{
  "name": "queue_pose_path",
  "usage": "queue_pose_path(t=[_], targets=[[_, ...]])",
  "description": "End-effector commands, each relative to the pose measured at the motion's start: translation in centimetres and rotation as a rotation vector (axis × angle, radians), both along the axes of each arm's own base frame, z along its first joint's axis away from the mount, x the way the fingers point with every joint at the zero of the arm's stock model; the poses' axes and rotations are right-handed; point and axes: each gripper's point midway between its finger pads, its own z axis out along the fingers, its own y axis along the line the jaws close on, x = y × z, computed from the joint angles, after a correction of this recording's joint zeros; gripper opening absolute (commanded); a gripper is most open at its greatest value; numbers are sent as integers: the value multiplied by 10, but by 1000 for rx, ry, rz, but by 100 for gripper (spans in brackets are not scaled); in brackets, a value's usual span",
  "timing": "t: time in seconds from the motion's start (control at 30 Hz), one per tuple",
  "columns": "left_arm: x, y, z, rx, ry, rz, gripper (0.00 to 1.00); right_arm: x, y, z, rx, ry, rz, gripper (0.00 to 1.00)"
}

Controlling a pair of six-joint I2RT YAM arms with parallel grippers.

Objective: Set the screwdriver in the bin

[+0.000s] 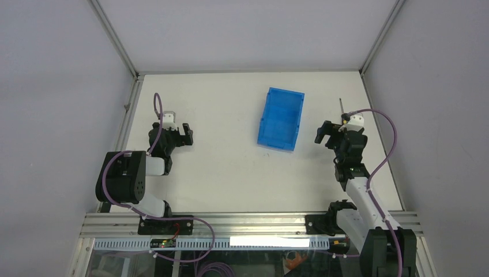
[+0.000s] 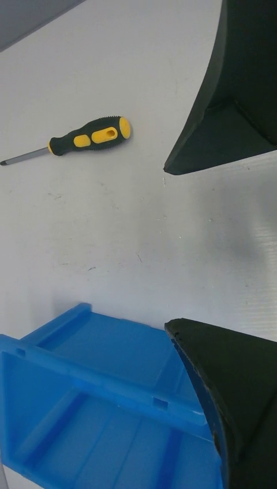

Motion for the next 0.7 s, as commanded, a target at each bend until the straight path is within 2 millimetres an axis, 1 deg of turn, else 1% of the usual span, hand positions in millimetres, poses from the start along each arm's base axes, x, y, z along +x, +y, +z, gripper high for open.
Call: queue_pose_path(t=[0.0, 0.1, 0.23, 0.27, 0.3, 0.4, 0.47, 0.53, 0.6, 0.67], targets=[[10, -7, 27, -14, -84, -21, 99, 5, 0, 22, 10, -76, -6, 99], [10, -6, 27, -14, -83, -21, 99, 10, -1, 27, 10, -48, -8, 99], [10, -7, 27, -14, -83, -21, 99, 27, 0, 31, 8, 37, -6, 99], [11, -7, 27, -14, -84, -21, 99, 31, -15, 33, -20, 70, -85, 99], [10, -7, 27, -14, -83, -22, 99, 31, -31, 32, -82, 125, -154, 99], [11, -7, 27, -14, -83, -21, 99, 43, -45, 31, -138, 260, -163, 99], [11, -7, 27, -14, -84, -21, 99, 52, -52, 24, -107, 373, -124, 99], [11, -7, 27, -14, -83, -21, 99, 58, -63, 24, -90, 439, -87, 99], [11, -6, 27, -14, -83, -20, 99, 64, -72, 14, -96, 514, -48, 99], [11, -7, 27, -14, -83, -21, 99, 69, -83, 11, -114, 548, -39, 99]])
